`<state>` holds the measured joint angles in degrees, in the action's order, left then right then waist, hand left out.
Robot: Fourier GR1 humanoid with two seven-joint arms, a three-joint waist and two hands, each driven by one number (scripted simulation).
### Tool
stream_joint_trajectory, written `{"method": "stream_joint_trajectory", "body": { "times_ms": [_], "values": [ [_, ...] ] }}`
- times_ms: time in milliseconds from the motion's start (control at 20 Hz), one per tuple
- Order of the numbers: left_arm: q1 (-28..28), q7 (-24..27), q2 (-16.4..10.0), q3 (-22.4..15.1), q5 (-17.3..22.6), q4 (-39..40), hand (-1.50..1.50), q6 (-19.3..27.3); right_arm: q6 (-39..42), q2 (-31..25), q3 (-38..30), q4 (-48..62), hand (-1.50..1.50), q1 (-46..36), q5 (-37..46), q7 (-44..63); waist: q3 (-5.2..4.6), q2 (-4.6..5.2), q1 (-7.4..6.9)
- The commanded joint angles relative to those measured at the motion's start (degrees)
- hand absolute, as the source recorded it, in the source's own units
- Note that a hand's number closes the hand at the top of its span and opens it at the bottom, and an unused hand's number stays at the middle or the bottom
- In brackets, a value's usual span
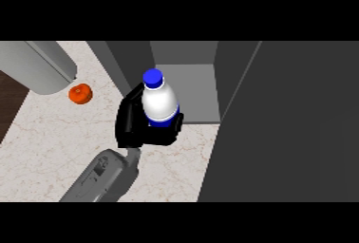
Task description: Pick up the bottled water, place it into the cabinet and close the cabinet
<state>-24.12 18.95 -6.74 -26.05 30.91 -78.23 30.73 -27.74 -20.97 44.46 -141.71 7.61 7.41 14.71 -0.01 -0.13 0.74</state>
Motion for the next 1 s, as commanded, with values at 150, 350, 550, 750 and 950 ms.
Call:
{"method": "stream_joint_trajectory", "body": {
  "times_ms": [150,350,550,750,950],
  "values": [
    [-11.46,-3.61,1.69,5.31,-3.71,10.39,1.50,1.40,0.01,-0.58,0.31,-7.05,-1.50,-0.52,3.89,4.99,-0.02,0.10,0.18],
    [-12.44,-5.62,1.55,4.86,-6.59,10.19,1.50,3.42,1.88,-5.10,-3.62,-10.92,-1.50,2.97,-0.59,2.20,0.04,-0.01,0.04],
    [-19.83,-1.71,5.12,9.06,-7.61,25.81,1.50,1.59,1.55,-4.01,-1.02,-8.35,-1.50,2.39,0.62,1.29,0.00,0.30,0.98],
    [-23.44,-1.85,4.80,10.40,-9.78,32.15,1.50,0.47,0.78,-2.35,0.30,-6.80,-1.50,1.49,1.21,1.19,-0.02,0.33,0.83],
    [-28.42,0.50,6.65,11.44,-10.16,39.48,1.50,4.47,1.53,-3.14,-0.88,-6.47,-1.50,1.94,-1.61,-0.72,0.01,0.43,1.23]
  ]
}}
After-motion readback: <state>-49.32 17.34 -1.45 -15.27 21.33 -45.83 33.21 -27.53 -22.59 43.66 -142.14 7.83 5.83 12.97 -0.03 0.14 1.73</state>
